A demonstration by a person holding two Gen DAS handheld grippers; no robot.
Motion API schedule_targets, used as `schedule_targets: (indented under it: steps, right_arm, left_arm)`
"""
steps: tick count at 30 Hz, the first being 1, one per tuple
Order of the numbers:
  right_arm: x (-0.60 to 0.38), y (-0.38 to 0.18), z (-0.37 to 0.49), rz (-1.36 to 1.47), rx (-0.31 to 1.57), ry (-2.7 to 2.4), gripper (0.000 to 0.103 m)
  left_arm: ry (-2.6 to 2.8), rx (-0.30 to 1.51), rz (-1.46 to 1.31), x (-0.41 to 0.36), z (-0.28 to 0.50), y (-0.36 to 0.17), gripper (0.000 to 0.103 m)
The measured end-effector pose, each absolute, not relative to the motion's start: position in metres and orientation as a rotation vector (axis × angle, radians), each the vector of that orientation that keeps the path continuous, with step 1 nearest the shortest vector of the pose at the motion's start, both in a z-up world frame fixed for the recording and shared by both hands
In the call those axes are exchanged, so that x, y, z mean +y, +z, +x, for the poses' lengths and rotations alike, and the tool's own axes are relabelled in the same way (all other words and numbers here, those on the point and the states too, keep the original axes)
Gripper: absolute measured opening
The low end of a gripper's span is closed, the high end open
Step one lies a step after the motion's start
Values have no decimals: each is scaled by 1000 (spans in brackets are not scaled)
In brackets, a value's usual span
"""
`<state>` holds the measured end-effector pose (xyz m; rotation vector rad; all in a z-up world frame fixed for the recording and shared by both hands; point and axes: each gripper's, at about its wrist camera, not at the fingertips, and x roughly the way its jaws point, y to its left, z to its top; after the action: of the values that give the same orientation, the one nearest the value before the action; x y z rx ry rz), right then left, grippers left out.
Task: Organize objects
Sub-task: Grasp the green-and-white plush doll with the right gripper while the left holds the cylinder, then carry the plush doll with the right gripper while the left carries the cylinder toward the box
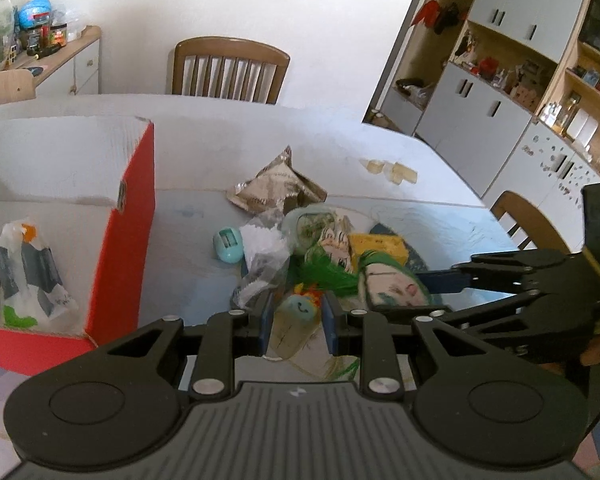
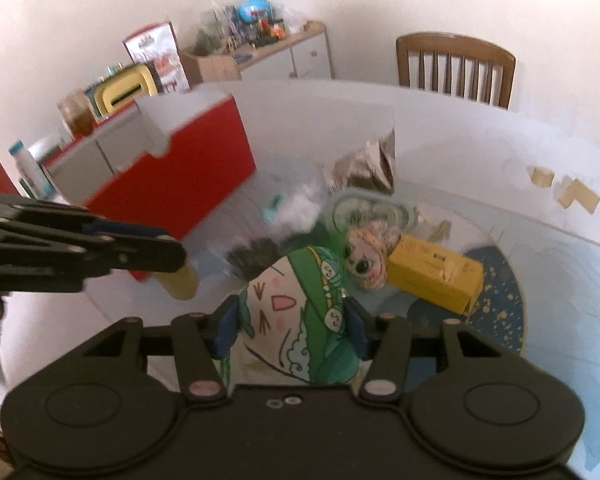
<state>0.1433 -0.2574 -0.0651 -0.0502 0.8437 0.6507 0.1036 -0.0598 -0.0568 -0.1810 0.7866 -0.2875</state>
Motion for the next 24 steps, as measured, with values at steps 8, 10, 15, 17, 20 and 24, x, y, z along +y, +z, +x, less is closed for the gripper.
schedule_targets:
  steps: [8,10,15,17,20,24]
  right_arm:
    - [-249,-4,135,-34,760,670,53]
    - [-242,9,134,-46,738,680,53]
    - [-220,32,137,-44,711,699,53]
    - [-209,39,139,-46,702,711,53]
    - [-190,48,141,-58,685,730,53]
    - [-160,56,146,-85,663,759,53]
  left_arm:
    - [-305,753,-186,-35,100,-19,25]
    - [-303,740,-180,-26,99,-8,25]
    - [-284,698,-155,0,97,17,25]
    - [-268,672,-148,14,96,27,25]
    - [-235,644,-138,34,97,38,25]
    - [-181,625,-131,63,102,47,25]
